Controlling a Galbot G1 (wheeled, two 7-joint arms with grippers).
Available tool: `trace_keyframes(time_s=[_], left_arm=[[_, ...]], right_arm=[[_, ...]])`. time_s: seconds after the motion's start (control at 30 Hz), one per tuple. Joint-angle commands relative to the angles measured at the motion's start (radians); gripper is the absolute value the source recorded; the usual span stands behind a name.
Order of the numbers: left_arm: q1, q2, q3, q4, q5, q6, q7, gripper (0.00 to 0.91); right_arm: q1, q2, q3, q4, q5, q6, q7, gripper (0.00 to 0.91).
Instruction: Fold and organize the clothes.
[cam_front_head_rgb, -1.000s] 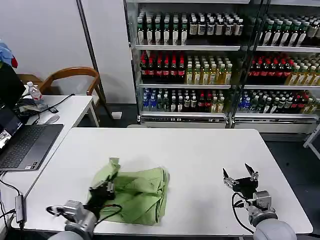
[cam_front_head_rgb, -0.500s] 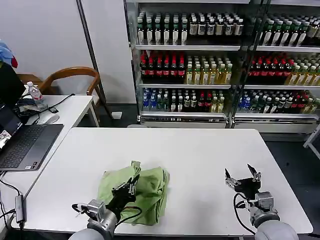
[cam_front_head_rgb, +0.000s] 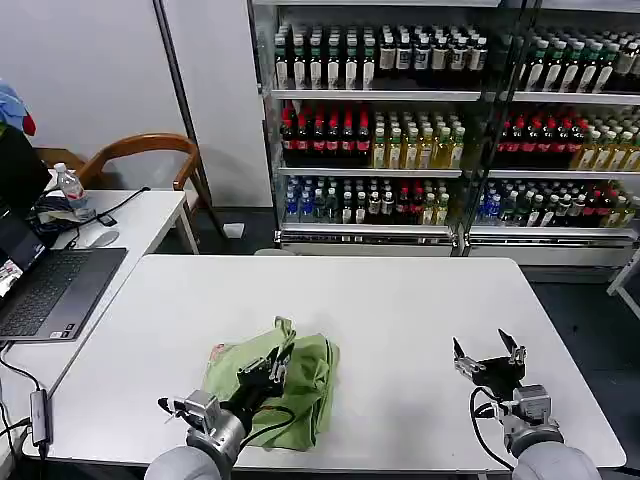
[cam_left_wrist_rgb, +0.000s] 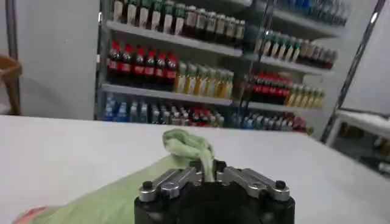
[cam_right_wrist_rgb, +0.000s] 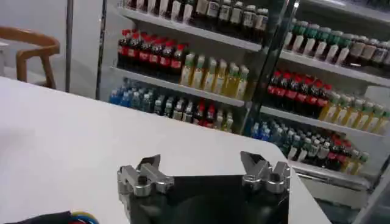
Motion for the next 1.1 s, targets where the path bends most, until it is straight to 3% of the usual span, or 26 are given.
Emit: trace_keyframes(time_s=[0.03,0.17,0.33,0.5,0.67,0.73,0.87,1.1], left_arm=[[-0.012,-0.009,0.028,-0.02,-0.132,-0.096,0.062,0.907],[-0.002,-0.007,-0.007,-0.064,-0.179,-0.115,0.102,0.907],[0.02,0.032,-0.146,-0.097,-0.183,-0.132,0.117,0.907],[0.112,0.089,-0.282,-0.049,-0.089,-0.199,0.104,0.907],[0.213,0.077,-0.297,0.023,-0.015,-0.262,0.052,0.907],[0.228,0.064,-0.281,0.046,0.011,-0.246,0.02,0.907],[0.225,0.045,-0.257,0.085,-0.014,-0.089,-0.114,0.907],[0.197,0.03,-0.228,0.113,0.023,-0.017,-0.167,0.907]], right_arm=[[0.002,-0.001,0.0,-0.005,0.0,0.001,0.0,0.907],[0.012,-0.004,-0.008,-0.01,0.001,0.001,-0.001,0.907],[0.026,-0.007,-0.02,-0.015,0.002,0.004,-0.003,0.907],[0.031,-0.014,-0.021,-0.011,0.008,0.011,-0.006,0.907],[0.039,-0.019,-0.019,-0.013,0.011,0.023,-0.009,0.907],[0.043,-0.014,-0.025,-0.018,0.011,0.025,-0.007,0.907],[0.038,-0.011,-0.035,-0.014,0.008,0.032,-0.008,0.907],[0.026,-0.013,-0.028,-0.006,0.003,0.04,-0.009,0.907]])
